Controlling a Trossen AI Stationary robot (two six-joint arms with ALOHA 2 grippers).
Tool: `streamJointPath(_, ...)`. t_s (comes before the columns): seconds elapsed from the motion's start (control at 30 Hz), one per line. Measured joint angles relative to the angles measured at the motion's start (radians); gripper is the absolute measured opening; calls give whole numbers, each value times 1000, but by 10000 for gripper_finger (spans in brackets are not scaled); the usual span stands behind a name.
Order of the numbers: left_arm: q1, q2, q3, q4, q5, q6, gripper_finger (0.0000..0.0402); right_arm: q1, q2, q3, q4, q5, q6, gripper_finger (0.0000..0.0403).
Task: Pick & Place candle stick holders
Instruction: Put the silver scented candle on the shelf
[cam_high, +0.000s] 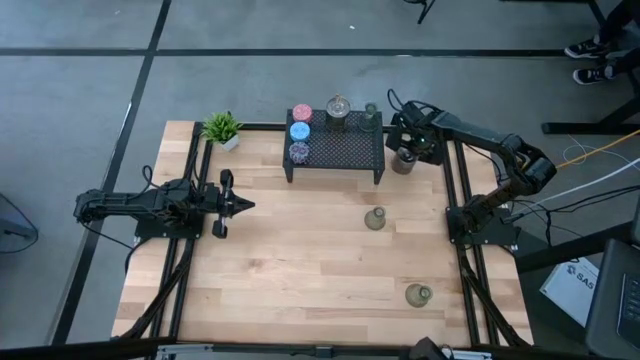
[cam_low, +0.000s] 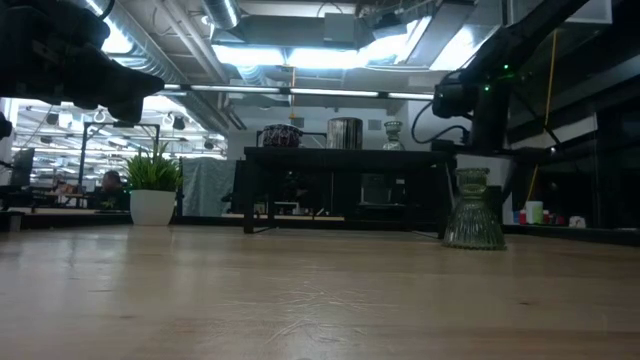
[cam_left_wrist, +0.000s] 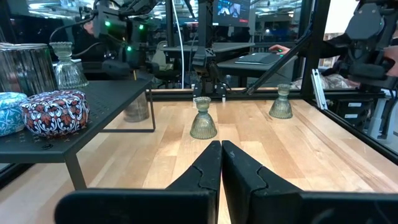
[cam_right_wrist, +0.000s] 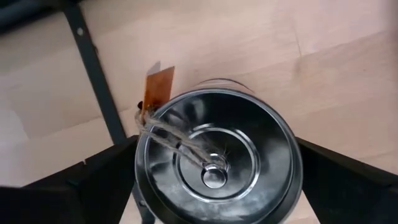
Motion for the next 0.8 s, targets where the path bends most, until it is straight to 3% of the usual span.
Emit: streamJointPath(0.8, 0, 0, 0, 0, 0, 0, 8, 1, 0, 1, -18, -8, -48, 363)
